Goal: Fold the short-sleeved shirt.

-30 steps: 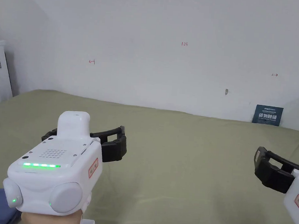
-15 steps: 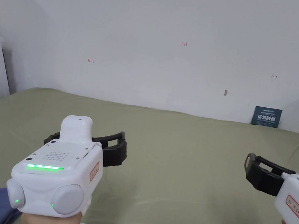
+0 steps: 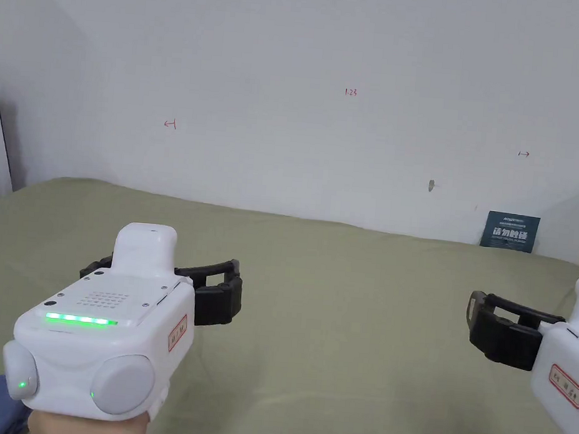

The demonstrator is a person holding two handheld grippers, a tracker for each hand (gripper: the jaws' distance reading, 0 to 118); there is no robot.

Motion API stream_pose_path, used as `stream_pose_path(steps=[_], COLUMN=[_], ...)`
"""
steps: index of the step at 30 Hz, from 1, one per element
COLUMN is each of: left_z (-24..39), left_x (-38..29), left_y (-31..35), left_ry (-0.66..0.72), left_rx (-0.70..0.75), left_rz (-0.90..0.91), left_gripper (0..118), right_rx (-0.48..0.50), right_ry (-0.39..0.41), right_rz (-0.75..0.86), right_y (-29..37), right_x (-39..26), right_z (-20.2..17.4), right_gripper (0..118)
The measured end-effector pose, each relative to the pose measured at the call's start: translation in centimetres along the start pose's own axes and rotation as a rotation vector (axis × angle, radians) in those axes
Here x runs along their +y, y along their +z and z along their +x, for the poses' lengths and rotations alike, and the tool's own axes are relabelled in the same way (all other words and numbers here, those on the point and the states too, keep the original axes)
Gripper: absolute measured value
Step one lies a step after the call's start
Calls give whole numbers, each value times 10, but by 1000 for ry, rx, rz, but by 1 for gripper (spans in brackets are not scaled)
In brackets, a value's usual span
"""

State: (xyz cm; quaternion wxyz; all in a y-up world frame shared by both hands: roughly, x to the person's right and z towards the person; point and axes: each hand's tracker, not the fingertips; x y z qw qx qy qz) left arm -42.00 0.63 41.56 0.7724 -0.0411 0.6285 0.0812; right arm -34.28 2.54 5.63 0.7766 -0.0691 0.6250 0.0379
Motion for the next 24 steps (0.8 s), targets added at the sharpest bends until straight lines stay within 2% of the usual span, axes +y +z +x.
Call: stream_pose_path(steps=[3, 6, 8, 13, 15, 16, 17, 18, 20, 21, 24], left_z=[-1, 0, 0, -2, -6, -7, -9, -9, -10, -9, -11], left_x=[3, 7, 7, 4, 3, 1, -2, -4, -9, -10, -14], left_y=[-4, -2, -2, -2, -4, -6, -9, -11, -15, -17, -27], left_ry=[47, 90, 98, 36, 44, 46, 41, 21, -6, -11, -8], left_rx=[3, -20, -27, -6, 0, 0, 6, 18, 37, 37, 37], left_rz=[-10, -8, -9, -11, -10, -12, -14, -18, -20, -22, -35], left_gripper=[113, 113, 113, 113, 113, 113, 113, 113, 113, 113, 113], right_rx=[-14, 34, 40, -42, -18, 30, 78, 86, 13, 13, 68], right_ry=[-13, -100, -117, -149, -174, -174, -152, -113, -17, 19, 19], right_rz=[-8, -44, -48, -90, -58, -25, 11, 50, 43, 20, 33], right_y=[-5, -7, -7, -20, -23, -22, -20, -21, -24, -28, -36], right_x=[-2, -7, -9, -14, -22, -26, -32, -37, -40, -41, -50], right_z=[-4, -8, -11, -6, -1, 1, 4, 4, -4, -7, -8], right_gripper=[116, 116, 116, 116, 117, 117, 117, 116, 116, 116, 116])
